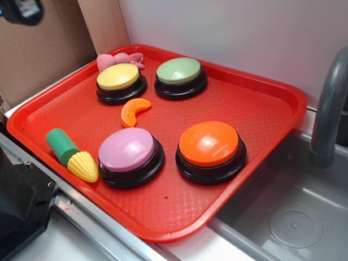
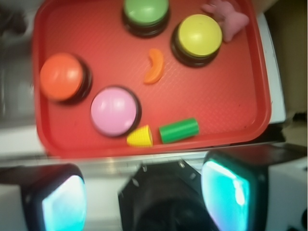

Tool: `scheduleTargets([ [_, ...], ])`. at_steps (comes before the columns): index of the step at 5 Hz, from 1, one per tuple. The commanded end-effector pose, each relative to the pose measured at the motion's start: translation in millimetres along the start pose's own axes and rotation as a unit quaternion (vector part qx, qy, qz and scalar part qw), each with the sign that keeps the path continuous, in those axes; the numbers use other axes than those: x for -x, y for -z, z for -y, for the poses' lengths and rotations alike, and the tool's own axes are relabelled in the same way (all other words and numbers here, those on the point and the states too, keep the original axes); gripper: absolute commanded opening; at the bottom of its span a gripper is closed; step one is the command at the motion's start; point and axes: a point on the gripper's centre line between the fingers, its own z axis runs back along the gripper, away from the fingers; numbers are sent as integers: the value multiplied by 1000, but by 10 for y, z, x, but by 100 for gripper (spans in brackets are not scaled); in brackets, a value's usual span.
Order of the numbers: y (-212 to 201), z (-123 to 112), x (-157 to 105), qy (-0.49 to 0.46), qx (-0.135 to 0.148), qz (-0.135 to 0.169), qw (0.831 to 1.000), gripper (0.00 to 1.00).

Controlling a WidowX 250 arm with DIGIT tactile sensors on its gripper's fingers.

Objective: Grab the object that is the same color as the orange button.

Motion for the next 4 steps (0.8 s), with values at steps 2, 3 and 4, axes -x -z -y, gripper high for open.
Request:
scheduleTargets([
  [2,1060,-298,-545,-230,-28,67,970,100],
  [3,1321,-298,-648,-232,-42,72,969,100],
  [4,1568,-308,-742,-237,-45,76,967,100],
])
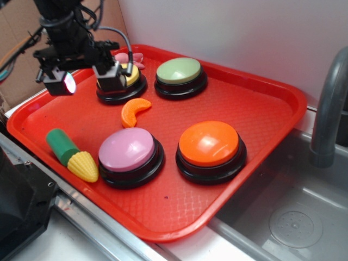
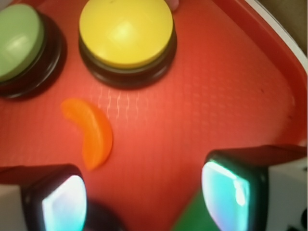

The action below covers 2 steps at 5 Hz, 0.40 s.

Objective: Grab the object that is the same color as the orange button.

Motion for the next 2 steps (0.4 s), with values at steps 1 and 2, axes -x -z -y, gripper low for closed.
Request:
scheduleTargets([
  [1,330,90,-163,2,10,9,1000,100],
  [2,432,134,-170,11,20,4,1000,100],
])
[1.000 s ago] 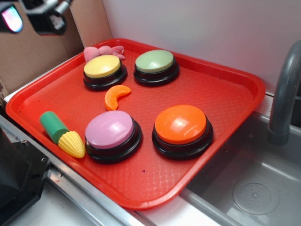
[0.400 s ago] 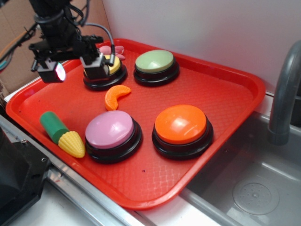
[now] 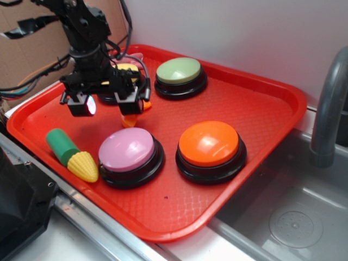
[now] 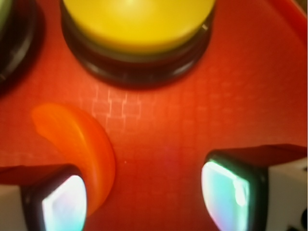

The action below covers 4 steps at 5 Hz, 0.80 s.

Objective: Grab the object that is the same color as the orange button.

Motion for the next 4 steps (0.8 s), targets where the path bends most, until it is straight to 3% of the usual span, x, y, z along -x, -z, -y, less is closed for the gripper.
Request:
scheduleTargets([
  [1,62,9,-137,6,26,7,1000,100],
  [2,102,-13,-117,-1,32,18,999,100],
  [3,136,-39,-123,-5,45,18,999,26],
  [4,149,-56,-137,-5,55,13,998,0],
])
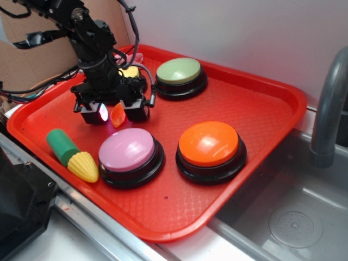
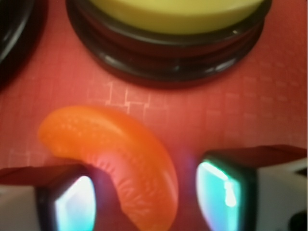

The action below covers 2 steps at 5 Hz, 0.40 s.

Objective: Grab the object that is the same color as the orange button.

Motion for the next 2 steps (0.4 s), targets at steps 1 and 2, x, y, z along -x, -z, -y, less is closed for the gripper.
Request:
scheduleTargets([
  [1,-4,-88,-54,2,17,-1,1000,0],
  [2,-12,-81,-44,4,10,4,1000,0],
])
